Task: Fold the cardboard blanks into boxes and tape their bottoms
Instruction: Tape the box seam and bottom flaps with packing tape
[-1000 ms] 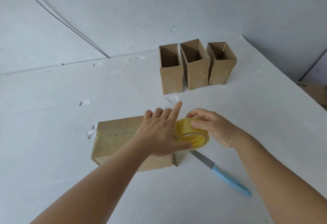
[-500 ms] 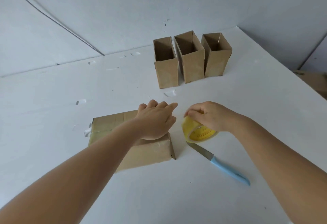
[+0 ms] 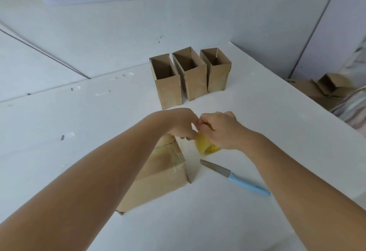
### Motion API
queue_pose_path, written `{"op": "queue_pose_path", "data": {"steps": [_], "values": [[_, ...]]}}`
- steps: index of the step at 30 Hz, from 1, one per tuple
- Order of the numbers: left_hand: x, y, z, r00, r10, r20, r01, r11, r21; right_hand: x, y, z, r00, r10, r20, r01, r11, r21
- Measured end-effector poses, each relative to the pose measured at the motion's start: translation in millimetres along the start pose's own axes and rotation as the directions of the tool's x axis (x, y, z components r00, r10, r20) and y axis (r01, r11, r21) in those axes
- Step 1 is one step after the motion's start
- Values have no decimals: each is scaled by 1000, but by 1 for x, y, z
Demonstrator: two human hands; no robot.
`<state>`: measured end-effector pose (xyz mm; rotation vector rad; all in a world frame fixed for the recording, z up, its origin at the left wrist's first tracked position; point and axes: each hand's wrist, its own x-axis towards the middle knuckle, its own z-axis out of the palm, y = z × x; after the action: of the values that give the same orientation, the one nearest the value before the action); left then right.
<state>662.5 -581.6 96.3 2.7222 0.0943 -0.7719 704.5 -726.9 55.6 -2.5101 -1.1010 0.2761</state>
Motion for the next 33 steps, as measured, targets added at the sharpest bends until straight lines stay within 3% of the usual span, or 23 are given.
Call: {"op": "queue_pose_path", "data": {"steps": [3, 5, 10, 15, 17, 20, 22, 28, 31, 33], "values": [[5, -7, 1, 997, 49, 62, -30, 962, -270, -5, -1, -3, 997, -12, -75, 11, 1000, -23], [7, -11, 3, 997, 63, 47, -42, 937, -347, -10, -1, -4, 993, -28, -115, 26, 1000, -15], [5, -13, 6, 990, 104, 99, -64, 938, -340, -24, -4, 0, 994, 8, -106, 4, 994, 106], [3, -11, 9, 984, 131, 123, -85, 943, -322, -31, -8, -4, 992, 30, -123, -17, 994, 110], [4, -12, 11, 989, 124, 78, -90, 933, -350, -35, -6, -2, 971, 36, -238, -17, 997, 80], [6, -15, 14, 995, 99, 1, -90, 913, -398, -49, -1, 19, 880, 60, -471, -48, 998, 37], [8, -16, 15, 996, 79, -30, -85, 909, -408, -62, 5, 40, 837, 86, -541, -76, 996, 40], [11, -15, 17, 997, 41, -65, -64, 910, -409, -84, 23, 92, 894, 239, -379, -205, 970, 129], [11, -15, 17, 997, 32, -77, -62, 897, -437, -87, 36, 115, 928, 349, -128, -358, 931, -63], [10, -14, 17, 997, 30, -70, -59, 883, -466, -90, 39, 123, 923, 378, -73, -385, 907, -172]]}}
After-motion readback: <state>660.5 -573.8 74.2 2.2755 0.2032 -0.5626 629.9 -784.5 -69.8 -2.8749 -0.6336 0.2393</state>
